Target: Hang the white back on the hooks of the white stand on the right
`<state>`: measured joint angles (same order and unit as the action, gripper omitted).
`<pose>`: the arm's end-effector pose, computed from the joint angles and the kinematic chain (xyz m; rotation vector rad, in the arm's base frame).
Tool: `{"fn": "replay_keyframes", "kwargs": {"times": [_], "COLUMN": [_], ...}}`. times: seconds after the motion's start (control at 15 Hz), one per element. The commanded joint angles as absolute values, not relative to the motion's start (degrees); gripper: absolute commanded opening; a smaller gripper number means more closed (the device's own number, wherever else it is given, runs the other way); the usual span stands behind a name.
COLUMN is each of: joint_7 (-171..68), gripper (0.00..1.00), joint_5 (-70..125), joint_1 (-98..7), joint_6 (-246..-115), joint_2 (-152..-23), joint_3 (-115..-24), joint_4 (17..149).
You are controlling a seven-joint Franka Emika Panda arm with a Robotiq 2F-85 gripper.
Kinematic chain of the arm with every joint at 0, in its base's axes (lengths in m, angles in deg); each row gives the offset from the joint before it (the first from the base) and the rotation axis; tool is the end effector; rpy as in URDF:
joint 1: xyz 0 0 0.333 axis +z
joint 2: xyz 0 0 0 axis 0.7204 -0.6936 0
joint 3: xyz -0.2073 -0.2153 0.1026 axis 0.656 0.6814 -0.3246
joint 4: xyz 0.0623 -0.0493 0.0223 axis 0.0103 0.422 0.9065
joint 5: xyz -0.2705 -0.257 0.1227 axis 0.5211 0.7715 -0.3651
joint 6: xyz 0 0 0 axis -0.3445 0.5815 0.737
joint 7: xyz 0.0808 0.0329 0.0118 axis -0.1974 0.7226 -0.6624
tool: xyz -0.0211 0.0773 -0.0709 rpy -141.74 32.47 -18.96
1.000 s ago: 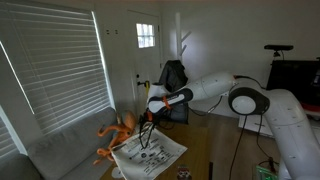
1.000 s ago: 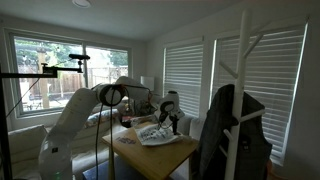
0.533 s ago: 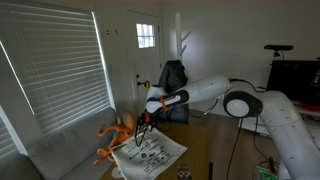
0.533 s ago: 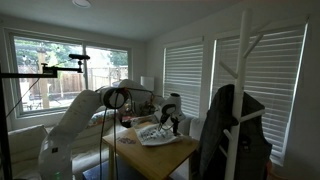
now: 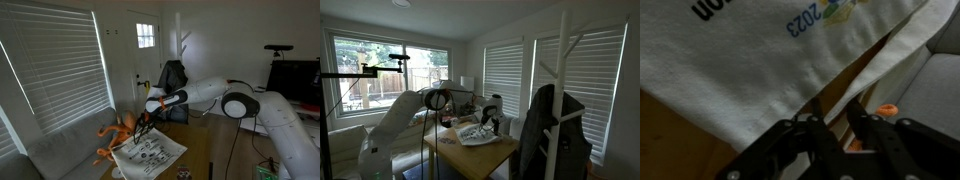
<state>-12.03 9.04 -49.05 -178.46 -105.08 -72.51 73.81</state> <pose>0.7362 -0.0425 0.3654 -2.4999 1.3487 -0.2499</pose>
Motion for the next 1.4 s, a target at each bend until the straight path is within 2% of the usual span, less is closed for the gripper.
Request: {"fn": "replay_keyframes", "kwargs": {"times": [0.0, 0.13, 0.73, 1.33], "joint_7": [-12.3, -12.3, -11.5, 0.4], "gripper": [0.03, 0.00, 0.01, 0.01], "joint_5": [7.2, 7.1, 13.1, 34.7], "joint_1": [-49.3, -49.4, -46.7, -44.6], "joint_6": [-176.9, -176.9, -178.0, -179.1], "joint_2": [-105.8, -105.3, -92.5, -75.6], "joint_3": [-71.9, -71.9, -68.5, -64.2], "joint_4": [72.2, 72.4, 79.9, 90.5]}}
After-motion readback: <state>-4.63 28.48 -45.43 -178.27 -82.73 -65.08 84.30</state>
